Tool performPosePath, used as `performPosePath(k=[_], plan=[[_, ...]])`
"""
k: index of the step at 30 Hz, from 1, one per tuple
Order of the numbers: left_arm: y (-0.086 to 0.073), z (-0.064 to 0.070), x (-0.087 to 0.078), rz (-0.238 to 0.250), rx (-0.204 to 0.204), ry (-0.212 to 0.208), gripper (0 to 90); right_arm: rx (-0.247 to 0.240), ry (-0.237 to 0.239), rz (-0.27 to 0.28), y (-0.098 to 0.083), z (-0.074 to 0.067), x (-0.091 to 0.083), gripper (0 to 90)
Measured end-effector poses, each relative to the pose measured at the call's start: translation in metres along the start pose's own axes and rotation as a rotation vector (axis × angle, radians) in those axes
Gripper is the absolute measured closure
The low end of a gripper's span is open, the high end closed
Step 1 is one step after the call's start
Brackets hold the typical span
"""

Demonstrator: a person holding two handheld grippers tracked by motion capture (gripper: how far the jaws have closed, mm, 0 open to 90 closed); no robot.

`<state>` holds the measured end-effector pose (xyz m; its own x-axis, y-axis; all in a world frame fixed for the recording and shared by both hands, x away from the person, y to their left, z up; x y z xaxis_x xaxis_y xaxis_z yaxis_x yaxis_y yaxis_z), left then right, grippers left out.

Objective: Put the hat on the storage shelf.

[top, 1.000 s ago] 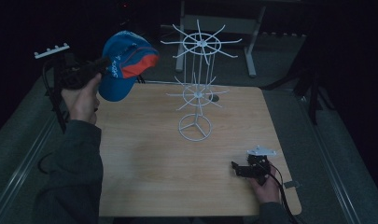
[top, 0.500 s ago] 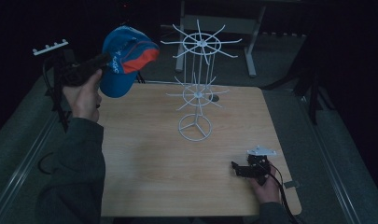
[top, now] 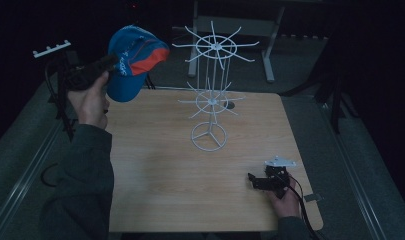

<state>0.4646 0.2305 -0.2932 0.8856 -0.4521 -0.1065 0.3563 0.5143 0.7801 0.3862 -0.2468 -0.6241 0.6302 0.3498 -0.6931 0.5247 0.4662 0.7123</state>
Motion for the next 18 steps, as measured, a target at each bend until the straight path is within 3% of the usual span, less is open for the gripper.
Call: performPosePath(k=[7,18], plan=[[0.006,0.005,0.0,0.022,-0.011,0.001,88.9,-0.002,0.0,-0.001,0.0,0.0,0.0,12.7],[0.009,0.011,0.005,0.059,-0.069,0.005,88.9,-0.001,0.001,-0.001,0.0,0.0,0.0,12.7]])
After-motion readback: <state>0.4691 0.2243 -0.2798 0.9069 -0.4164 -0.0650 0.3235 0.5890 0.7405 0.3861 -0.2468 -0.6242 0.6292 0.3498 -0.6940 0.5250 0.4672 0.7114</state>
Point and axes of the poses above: each handheld gripper's, and its own axes: x roughly forward along the jaws, y roughly out of its top, z roughly to its right, the point moved 9 cm from there along x, roughly forward along the jaws, and after that the axes turned 8 degrees about -x, right-handed, at the moved point
